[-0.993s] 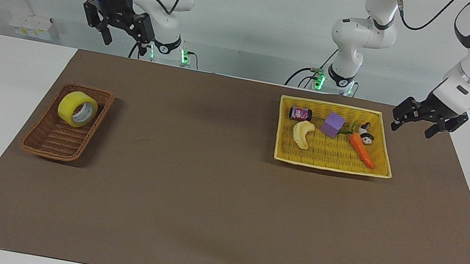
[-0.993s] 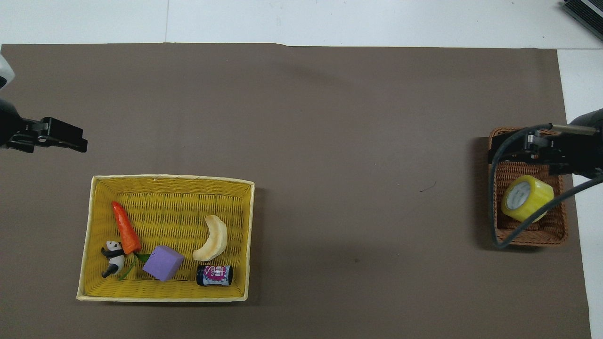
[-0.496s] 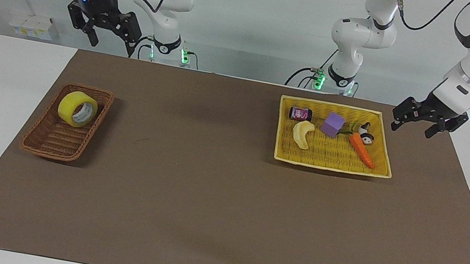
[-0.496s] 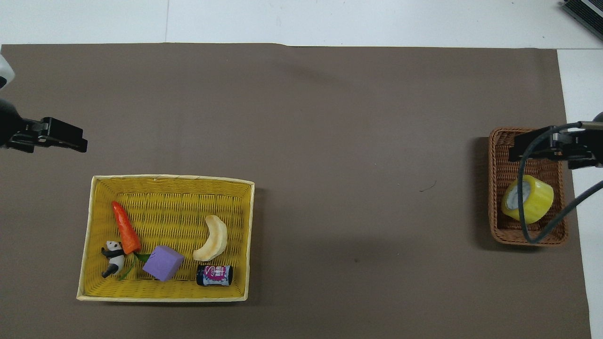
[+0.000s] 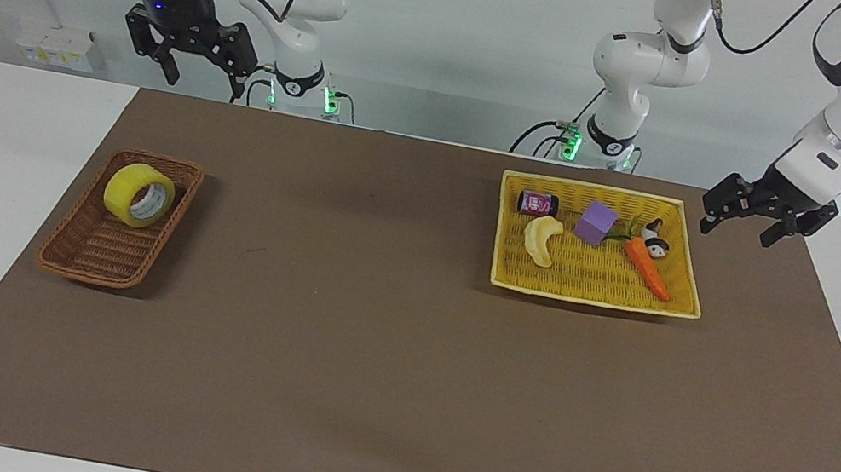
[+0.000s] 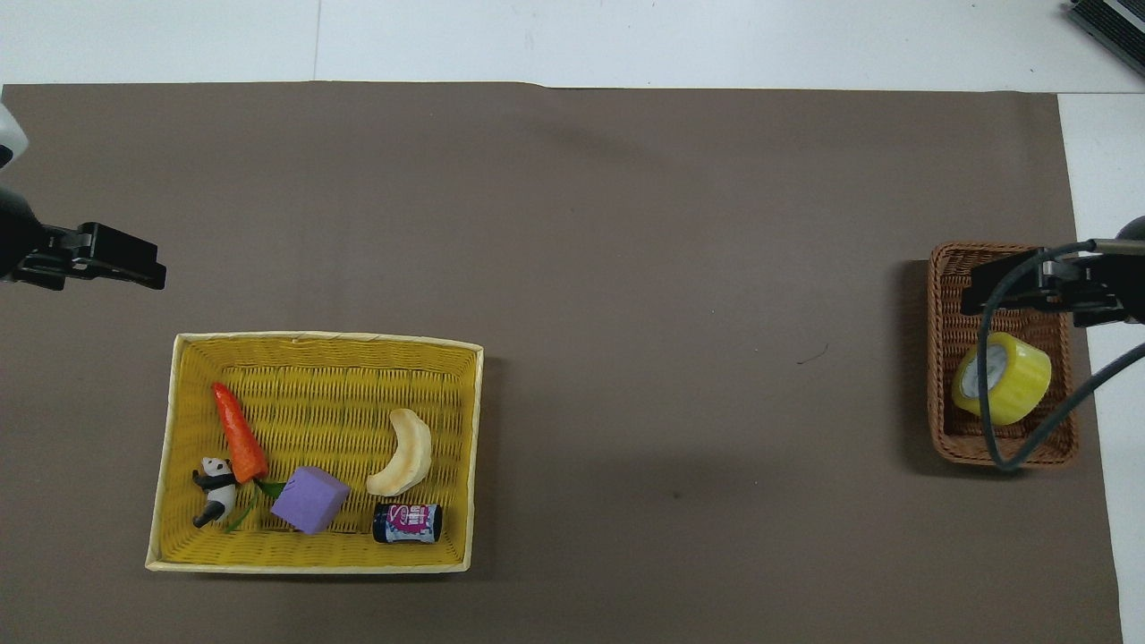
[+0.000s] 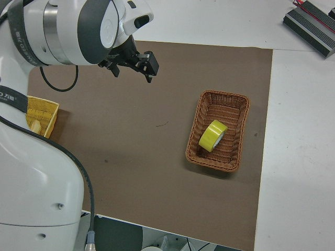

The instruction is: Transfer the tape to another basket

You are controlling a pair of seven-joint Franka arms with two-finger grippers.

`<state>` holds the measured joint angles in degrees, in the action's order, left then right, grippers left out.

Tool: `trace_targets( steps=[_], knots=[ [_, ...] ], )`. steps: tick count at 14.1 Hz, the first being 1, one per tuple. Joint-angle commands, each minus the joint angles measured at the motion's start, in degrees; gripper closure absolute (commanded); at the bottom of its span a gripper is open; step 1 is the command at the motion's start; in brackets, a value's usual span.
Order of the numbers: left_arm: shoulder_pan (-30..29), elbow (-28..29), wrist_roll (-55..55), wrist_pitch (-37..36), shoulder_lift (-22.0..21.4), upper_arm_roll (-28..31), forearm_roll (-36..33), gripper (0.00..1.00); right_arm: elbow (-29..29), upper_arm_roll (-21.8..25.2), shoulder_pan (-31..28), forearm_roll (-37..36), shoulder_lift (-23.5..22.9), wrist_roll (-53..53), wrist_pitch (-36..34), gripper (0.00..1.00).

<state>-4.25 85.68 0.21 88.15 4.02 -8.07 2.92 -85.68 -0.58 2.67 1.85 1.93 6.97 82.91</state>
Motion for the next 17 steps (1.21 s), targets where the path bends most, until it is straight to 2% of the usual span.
trace_targets(
  steps=[1, 5, 17],
  knots=[
    [-0.9, 1.7, 0.6, 0.7, -1.4, -0.5, -1.0, 0.0, -2.9, -0.1, -0.6, -0.8, 2.1, -1.9, 1.4, 0.0],
    [-0.8, 1.7, 0.6, 0.7, -1.4, -0.5, -1.0, 0.0, -3.3, -0.2, -0.4, -4.1, 2.3, -2.1, 2.4, 0.0],
    [-0.9, 1.7, 0.6, 0.7, -1.4, -0.5, -1.0, 0.0, -2.4, -0.2, -0.6, -1.4, 2.1, -0.2, 1.1, 0.0]
  ],
)
